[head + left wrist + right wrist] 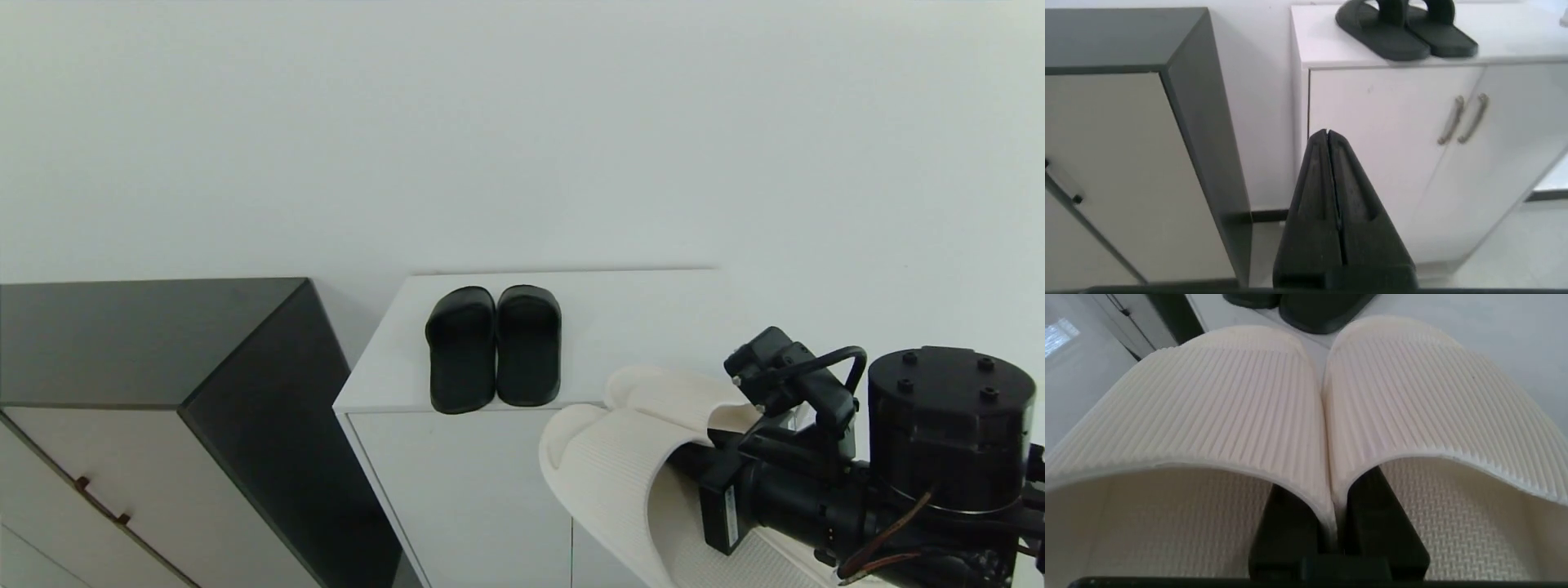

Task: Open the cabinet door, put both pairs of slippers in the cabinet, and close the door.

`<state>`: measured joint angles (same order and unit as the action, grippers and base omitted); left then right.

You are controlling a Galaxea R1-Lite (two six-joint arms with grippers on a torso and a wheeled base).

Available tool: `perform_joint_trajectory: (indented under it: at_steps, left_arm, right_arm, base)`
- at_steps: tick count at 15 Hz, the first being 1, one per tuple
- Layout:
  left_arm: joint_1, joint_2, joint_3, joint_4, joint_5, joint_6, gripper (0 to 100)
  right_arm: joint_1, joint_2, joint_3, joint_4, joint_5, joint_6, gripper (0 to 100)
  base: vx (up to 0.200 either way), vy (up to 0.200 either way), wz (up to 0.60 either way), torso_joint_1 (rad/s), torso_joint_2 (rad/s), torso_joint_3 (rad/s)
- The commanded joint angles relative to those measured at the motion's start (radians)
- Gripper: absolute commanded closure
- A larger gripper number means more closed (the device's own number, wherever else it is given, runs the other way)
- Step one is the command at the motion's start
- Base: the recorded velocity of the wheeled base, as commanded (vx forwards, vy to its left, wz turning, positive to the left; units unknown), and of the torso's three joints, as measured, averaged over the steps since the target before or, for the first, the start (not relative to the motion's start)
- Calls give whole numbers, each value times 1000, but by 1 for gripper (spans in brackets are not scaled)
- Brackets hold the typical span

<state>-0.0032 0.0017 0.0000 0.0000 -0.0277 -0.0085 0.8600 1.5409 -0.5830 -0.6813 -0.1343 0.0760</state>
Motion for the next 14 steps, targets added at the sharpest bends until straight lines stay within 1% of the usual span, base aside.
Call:
perform_joint_trajectory:
  at_steps: [1,7,12,14]
  left_arm:
    - [0,0,0,0,0,-1,100]
    - [0,0,0,0,0,1,100]
    - [0,0,0,-2,0,-1,100]
    - [0,0,0,0,0,-1,100]
  right_arm:
    - [-10,1,-1,-3,-2,-2,100]
    - [-9,1,2,-1,-1,-5,100]
    - [-6,1,15,-1,-1,-7,100]
    - [-6,-1,20,-3,-1,-7,100]
  base:
    - [0,0,0,0,0,0]
    - [0,0,0,0,0,0]
    - [0,-200,0,3,4,3]
    - [0,0,0,0,0,0]
